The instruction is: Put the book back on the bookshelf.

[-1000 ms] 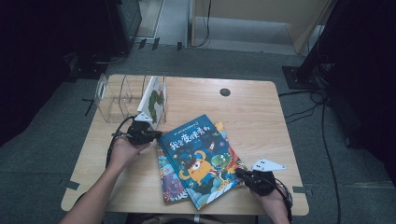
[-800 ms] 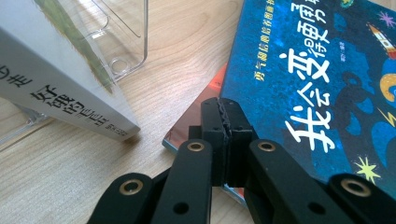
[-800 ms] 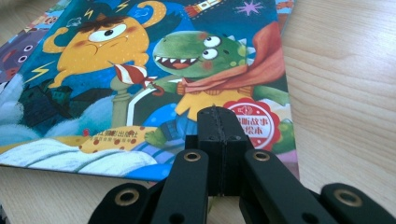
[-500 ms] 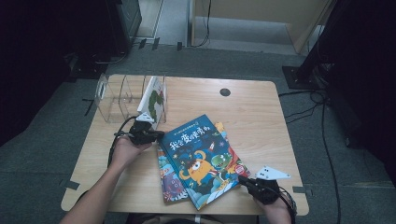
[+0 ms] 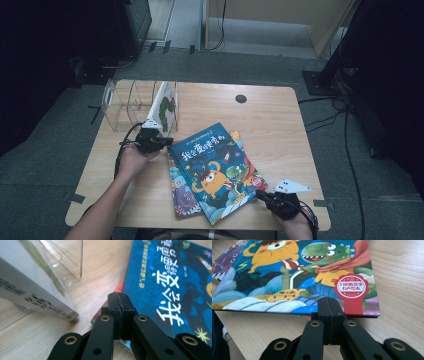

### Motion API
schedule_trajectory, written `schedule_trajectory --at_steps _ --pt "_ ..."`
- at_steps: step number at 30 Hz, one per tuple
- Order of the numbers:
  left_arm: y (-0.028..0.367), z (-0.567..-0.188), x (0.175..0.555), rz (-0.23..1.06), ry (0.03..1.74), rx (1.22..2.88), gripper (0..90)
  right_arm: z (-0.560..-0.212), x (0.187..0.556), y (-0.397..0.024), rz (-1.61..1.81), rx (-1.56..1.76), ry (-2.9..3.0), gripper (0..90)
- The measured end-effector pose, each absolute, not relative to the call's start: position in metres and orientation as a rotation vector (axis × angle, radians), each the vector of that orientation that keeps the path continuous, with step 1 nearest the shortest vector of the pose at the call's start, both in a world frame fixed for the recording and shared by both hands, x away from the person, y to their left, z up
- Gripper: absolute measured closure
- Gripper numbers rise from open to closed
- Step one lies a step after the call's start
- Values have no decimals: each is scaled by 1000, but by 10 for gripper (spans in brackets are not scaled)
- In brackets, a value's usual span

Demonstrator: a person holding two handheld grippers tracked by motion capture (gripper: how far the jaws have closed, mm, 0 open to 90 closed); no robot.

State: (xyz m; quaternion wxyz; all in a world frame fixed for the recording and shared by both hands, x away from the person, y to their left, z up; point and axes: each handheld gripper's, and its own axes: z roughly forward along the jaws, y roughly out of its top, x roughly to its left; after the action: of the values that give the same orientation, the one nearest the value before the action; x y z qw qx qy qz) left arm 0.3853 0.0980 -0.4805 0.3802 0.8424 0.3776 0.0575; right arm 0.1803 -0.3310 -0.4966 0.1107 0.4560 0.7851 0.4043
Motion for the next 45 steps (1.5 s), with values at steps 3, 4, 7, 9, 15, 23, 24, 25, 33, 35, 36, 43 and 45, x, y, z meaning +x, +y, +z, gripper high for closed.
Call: schedule_trajectory --at_steps 3,4,7,9,15,23,24,25,33,35,36,43,45 --pt "97 -483 386 146 970 2171 900 -497 180 -331 1192 1342 2308 900" --pt "97 -483 386 146 970 2171 900 -497 180 -331 1192 1342 2308 900" --pt "98 -483 386 139 975 2171 900 -497 181 -332 1196 1347 2310 900" --pt "97 -483 384 159 969 2181 900 -498 182 -333 1216 1387 2289 900" --pt "97 -483 384 139 1011 2167 900 -499 183 -334 1203 1390 2283 900" --pt "98 -484 378 129 1002 2154 900 -499 186 -338 1188 1432 2247 900" --pt "98 -484 377 130 1000 2157 900 -498 187 -339 1185 1441 2244 900" --pt "98 -483 376 131 997 2167 900 -499 188 -340 1183 1444 2237 900" --pt "100 -481 367 106 1011 2180 900 -498 196 -345 1161 1454 2207 900" --pt "101 -482 365 92 1015 2170 900 -498 199 -348 1158 1455 2205 900" --pt "101 -482 365 92 1015 2170 900 -498 201 -349 1156 1460 2203 900" --pt "103 -482 356 77 1020 2171 900 -499 210 -354 1159 1476 2187 900" --pt "103 -481 354 72 1024 2173 900 -499 213 -356 1158 1481 2183 900"
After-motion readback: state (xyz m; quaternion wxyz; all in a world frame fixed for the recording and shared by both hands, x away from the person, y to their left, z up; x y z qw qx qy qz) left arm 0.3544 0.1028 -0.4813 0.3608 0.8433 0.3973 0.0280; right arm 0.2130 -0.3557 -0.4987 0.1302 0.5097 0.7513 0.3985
